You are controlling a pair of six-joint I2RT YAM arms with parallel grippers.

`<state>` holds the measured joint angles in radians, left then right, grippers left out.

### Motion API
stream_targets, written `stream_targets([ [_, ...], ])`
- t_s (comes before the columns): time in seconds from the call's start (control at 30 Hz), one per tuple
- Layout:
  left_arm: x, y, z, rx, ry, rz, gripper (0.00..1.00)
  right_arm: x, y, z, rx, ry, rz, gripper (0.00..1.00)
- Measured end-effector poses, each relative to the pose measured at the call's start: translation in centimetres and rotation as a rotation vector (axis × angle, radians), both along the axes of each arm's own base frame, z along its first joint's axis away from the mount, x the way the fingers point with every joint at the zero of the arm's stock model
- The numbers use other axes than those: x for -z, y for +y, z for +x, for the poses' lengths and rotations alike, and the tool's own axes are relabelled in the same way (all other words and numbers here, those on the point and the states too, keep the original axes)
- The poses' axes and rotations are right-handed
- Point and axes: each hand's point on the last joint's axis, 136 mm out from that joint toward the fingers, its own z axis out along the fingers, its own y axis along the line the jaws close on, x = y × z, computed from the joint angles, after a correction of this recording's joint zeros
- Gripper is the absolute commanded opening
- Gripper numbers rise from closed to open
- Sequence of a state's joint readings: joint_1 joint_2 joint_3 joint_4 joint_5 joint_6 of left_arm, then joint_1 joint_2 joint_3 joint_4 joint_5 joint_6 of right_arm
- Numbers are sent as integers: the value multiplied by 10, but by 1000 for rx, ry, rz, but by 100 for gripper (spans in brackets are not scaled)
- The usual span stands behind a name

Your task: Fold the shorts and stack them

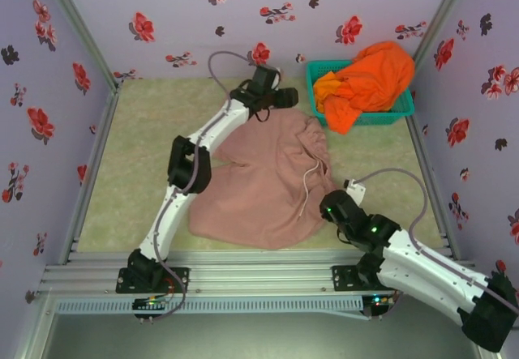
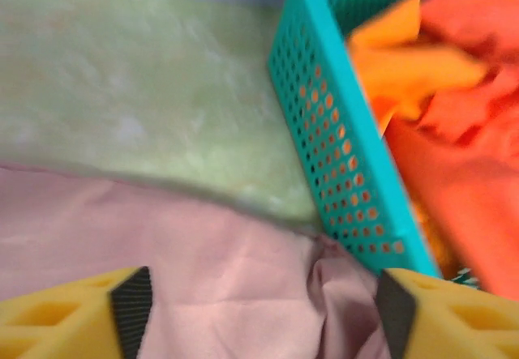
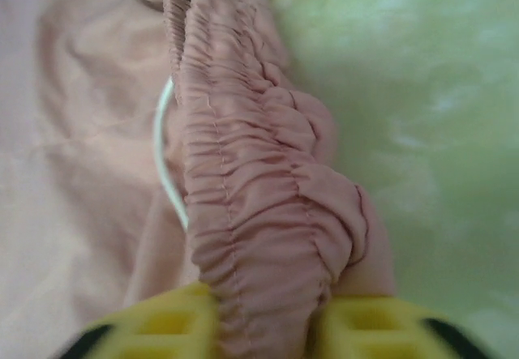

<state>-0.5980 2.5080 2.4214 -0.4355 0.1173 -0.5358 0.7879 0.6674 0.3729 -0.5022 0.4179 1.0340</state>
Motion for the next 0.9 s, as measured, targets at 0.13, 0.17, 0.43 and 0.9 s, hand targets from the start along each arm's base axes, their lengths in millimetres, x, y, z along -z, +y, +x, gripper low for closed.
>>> stream_targets([
  [0.13, -72, 66, -19, -91, -63, -15, 95, -1, -15, -6, 7, 21, -52, 72],
  [0.17, -91, 87, -28, -119, -87, -26, 96, -5, -15, -6, -8, 21, -66, 74],
  [0.43, -80, 203, -80, -306, -95, -73, 99, -81, 15, 28, -162, -51, -182, 89],
  [0.9, 89, 183, -88, -305, 216, -124, 99, -48, 116, 133, -383, 91, -96, 90],
])
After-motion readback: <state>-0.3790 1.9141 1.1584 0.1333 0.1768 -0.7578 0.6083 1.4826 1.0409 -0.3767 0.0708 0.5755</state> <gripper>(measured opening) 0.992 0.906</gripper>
